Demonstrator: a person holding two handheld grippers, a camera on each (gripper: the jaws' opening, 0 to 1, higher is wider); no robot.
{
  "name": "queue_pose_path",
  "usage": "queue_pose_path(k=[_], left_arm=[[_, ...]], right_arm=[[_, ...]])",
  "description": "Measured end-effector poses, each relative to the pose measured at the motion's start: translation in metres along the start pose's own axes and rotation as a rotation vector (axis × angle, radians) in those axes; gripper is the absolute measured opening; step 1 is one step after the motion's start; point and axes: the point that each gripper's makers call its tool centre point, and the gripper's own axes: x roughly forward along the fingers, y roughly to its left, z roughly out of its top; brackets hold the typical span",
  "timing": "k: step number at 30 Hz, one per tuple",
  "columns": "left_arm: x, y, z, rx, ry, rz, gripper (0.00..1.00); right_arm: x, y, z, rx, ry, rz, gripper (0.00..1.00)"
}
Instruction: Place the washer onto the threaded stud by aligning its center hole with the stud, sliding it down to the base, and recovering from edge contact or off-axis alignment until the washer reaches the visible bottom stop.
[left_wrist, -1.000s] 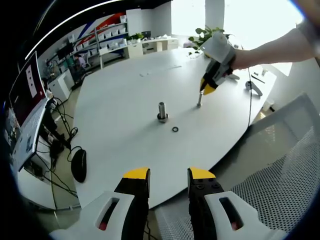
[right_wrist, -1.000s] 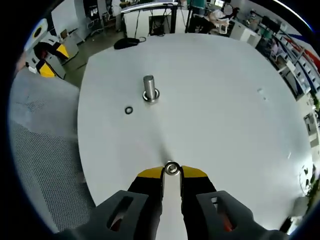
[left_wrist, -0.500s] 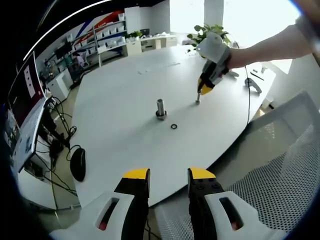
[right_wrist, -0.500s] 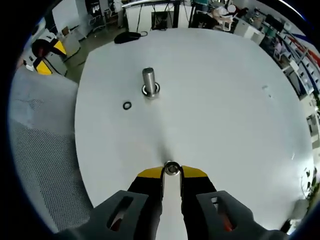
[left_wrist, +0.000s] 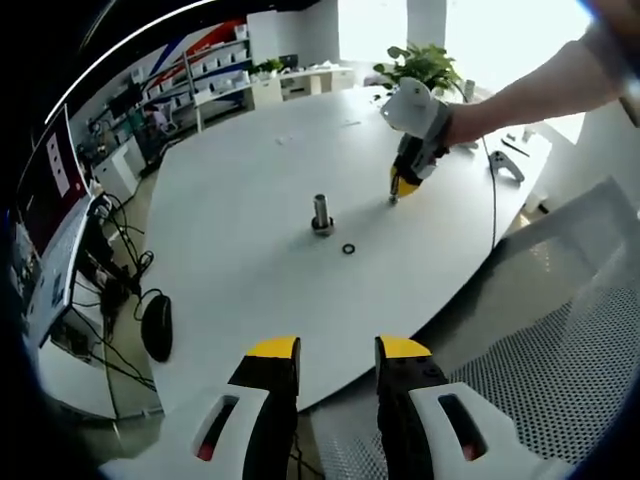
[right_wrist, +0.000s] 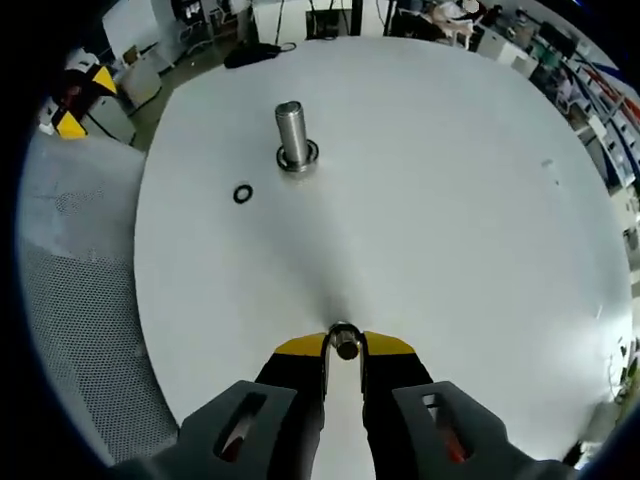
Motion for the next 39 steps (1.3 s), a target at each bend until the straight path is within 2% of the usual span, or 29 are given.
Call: queue_pose_path(k=[14,16,25,30,39], left_arm=[[0.000,0.002,-0.003,-0.005,0.015,0.009,0.28],[0.001,0.002,-0.004,-0.007,0.018,0.005,0.28],[0.001,0.001,-0.004,-0.014,0.017,-0.002,0.27],[0.000,0.001,-0.002,-0.012,0.003,-0.004,0.27],[0.000,-0.001,0.002,-0.009,-0.016,-0.015,0.28]], right_arm=[[0.001,0.001,0.000,0.020,0.000,0.009,0.15],[0.000,-0.001,-0.002,-0.005,-0.004,-0.004,0.16],[-0.002,-0.002,-0.015,0.030,0.004,-0.020,0.19],[-0.002,0.004,-0.027,0.050,0.029,-0.017,0.19],[-0.010,0.020,-0.027,0.078,0.019,-0.011,0.19]])
